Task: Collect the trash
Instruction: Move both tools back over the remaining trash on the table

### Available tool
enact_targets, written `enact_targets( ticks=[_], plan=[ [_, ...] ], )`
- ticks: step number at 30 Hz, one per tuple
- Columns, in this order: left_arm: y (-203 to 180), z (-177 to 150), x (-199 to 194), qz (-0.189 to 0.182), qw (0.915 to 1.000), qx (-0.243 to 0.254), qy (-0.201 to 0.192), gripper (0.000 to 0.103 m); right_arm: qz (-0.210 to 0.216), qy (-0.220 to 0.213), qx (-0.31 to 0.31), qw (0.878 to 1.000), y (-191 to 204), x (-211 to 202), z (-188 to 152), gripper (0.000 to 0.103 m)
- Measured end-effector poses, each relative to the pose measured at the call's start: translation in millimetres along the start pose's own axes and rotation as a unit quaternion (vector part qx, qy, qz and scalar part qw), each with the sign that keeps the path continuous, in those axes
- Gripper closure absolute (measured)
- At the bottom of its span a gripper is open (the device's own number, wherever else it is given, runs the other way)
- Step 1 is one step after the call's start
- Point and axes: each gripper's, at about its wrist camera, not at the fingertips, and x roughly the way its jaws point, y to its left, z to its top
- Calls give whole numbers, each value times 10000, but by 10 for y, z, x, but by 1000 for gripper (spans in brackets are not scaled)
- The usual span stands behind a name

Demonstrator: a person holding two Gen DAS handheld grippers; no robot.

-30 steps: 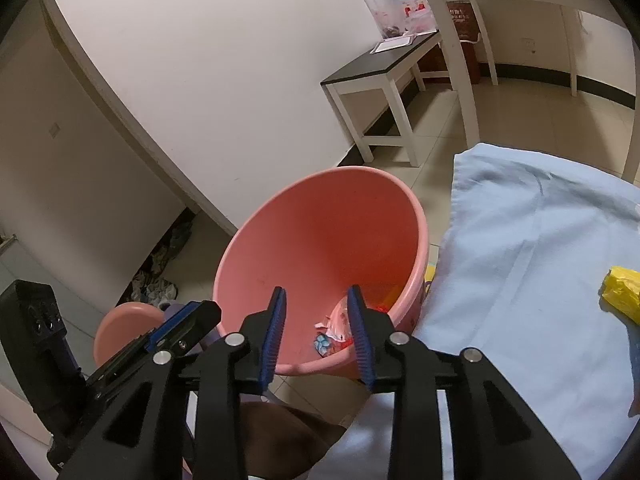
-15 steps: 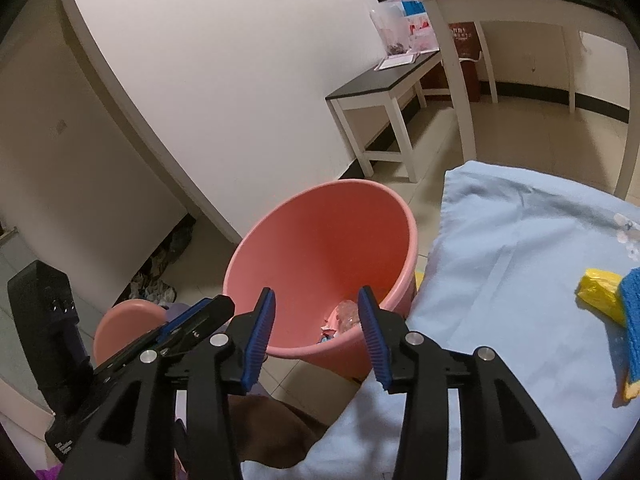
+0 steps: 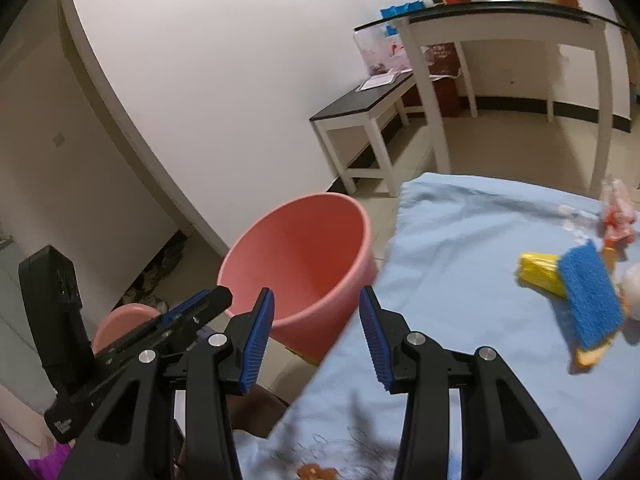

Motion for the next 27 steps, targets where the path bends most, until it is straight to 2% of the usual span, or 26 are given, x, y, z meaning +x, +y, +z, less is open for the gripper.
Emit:
enact_targets(
  ticks=[7,18,27],
  plan=[
    [-243,-48,-10,-209,9997,125,86,72,-352,-209,2,9992,-228,-391,-142,57],
    [-788,-190,67,-513,9964,600,320,72,-967,-515,512,9927,-879,-946,-433,55],
    [-1168,-295,194,-698,9919,881,584,72,-1276,-762,969,9841,-1325,-1289,-561,54]
  ],
)
